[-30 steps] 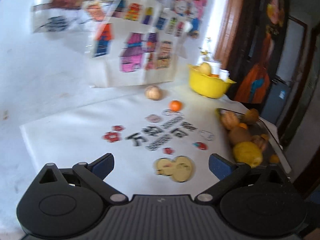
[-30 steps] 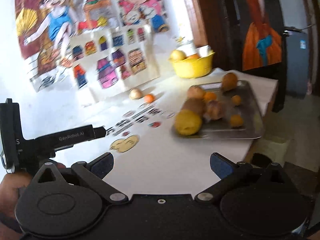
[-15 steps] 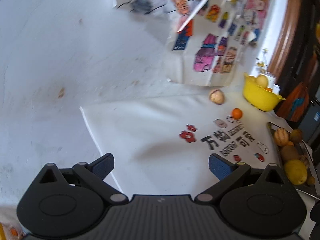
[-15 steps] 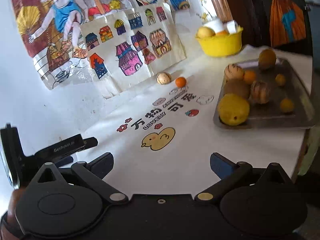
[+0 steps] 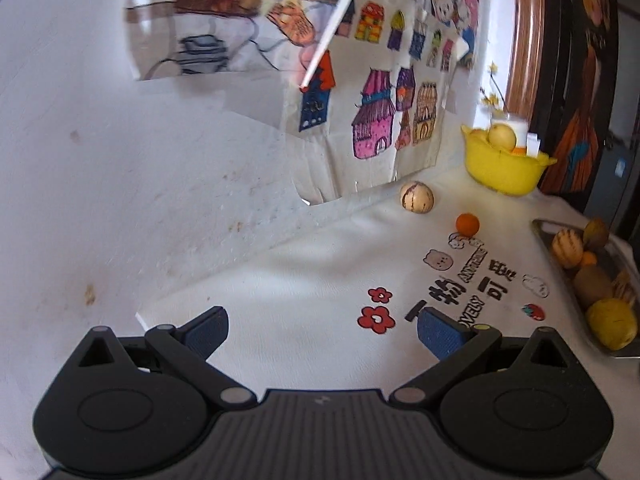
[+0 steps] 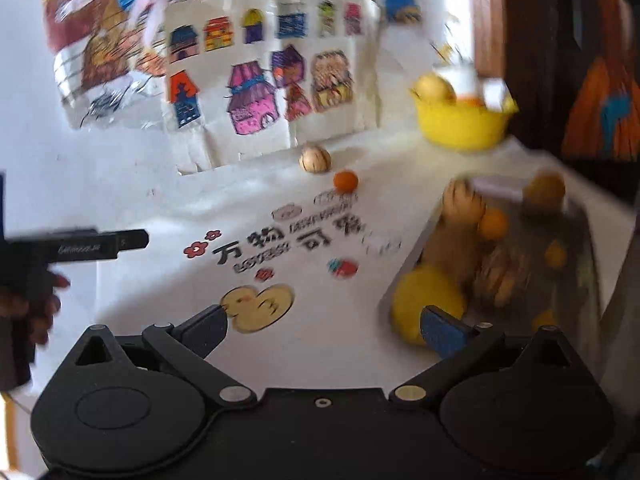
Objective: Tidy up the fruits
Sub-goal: 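Move the left tool to the brown striped melon while the right tool approaches the mandarin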
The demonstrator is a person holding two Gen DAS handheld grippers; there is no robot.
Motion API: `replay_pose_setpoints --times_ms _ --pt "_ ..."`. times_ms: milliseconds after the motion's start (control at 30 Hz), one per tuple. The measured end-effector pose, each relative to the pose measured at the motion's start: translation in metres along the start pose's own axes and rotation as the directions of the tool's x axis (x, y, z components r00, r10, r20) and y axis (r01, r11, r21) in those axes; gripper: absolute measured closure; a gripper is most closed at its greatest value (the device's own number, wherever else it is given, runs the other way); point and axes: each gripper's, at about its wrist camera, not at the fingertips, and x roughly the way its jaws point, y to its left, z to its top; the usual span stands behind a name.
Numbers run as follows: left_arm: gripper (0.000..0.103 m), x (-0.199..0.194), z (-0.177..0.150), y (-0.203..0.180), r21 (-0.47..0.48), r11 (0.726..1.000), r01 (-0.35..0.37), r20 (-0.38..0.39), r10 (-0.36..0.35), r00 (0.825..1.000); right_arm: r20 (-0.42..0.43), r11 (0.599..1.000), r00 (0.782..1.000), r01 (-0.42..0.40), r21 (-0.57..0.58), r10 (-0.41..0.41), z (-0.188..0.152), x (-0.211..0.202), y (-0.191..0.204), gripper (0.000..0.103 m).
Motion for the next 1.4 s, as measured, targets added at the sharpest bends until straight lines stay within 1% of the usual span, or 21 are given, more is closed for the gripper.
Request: replay_pose_setpoints --times_ms 100,200,267,367,500,567,733,900,1000,1100,1233,1333,1367,1400 --pt "0.0 0.015 0.013 -0.009 0.041 0.999 -0.006 -0.022 0.007 1.0 0.017 0.991 1.0 0.012 -0.136 -0.01 0.022 0.001 0.0 0.001" --pt "0.0 0.026 0.03 -0.018 0.04 0.999 -0.033 -0.032 0.034 0.999 0.072 0.959 0.997 0.035 -0.282 -0.015 0.046 0.007 0.003 0.001" --pt "0.0 0.029 0.041 -0.022 0.029 0.999 -0.022 -0.028 0.022 0.999 0.093 0.932 0.996 0.031 -0.36 0.003 0.057 0.017 0.003 0.001" --pt "0.0 0.037 0.057 -0.031 0.047 0.999 -0.018 -0.03 0.019 0.999 0.063 0.894 0.997 -0.008 -0.448 0.041 0.074 0.039 0.001 0.001" --pt "0.0 0.049 0.073 -0.044 0.109 0.993 -0.039 -0.007 0.04 0.999 0.007 0.853 0.997 -0.06 -0.518 0.074 0.088 0.071 -0.005 0.001" --pt "0.0 0.057 0.078 -0.05 0.138 0.99 -0.041 0.009 0.04 0.999 -0.019 0.849 0.996 -0.088 -0.521 0.092 0.092 0.086 -0.009 0.001" --pt "0.0 0.085 0.089 -0.068 0.203 0.978 -0.037 0.033 0.031 0.999 -0.076 0.877 0.99 -0.142 -0.459 0.121 0.101 0.122 -0.022 0.001" --pt "0.0 0.116 0.096 -0.082 0.232 0.973 0.019 0.047 -0.031 0.998 -0.136 0.891 0.984 -0.166 -0.423 0.119 0.108 0.146 -0.032 0.001" --pt "0.0 0.136 0.098 -0.086 0.22 0.972 0.082 0.029 -0.091 0.995 -0.171 0.89 0.979 -0.177 -0.42 0.114 0.11 0.157 -0.036 0.001" --pt "0.0 0.153 0.1 -0.09 0.201 0.973 0.115 0.017 -0.121 0.992 -0.204 0.896 0.971 -0.197 -0.399 0.123 0.116 0.17 -0.04 0.001" --pt "0.001 0.174 0.104 -0.098 0.156 0.983 0.1 0.025 -0.105 0.994 -0.2 0.903 0.968 -0.219 -0.369 0.152 0.125 0.184 -0.045 0.006" --pt "0.003 0.19 0.107 -0.101 0.11 0.993 0.053 -0.003 -0.053 0.999 -0.182 0.905 0.976 -0.183 -0.385 0.12 0.129 0.197 -0.045 0.012" --pt "0.003 0.194 0.108 -0.101 0.102 0.994 0.049 -0.015 -0.047 0.999 -0.18 0.904 0.977 -0.176 -0.39 0.113 0.13 0.201 -0.044 0.013" --pt "0.003 0.198 0.109 -0.101 0.093 0.994 0.063 -0.021 -0.061 0.998 -0.18 0.902 0.978 -0.173 -0.395 0.108 0.13 0.206 -0.044 0.014"
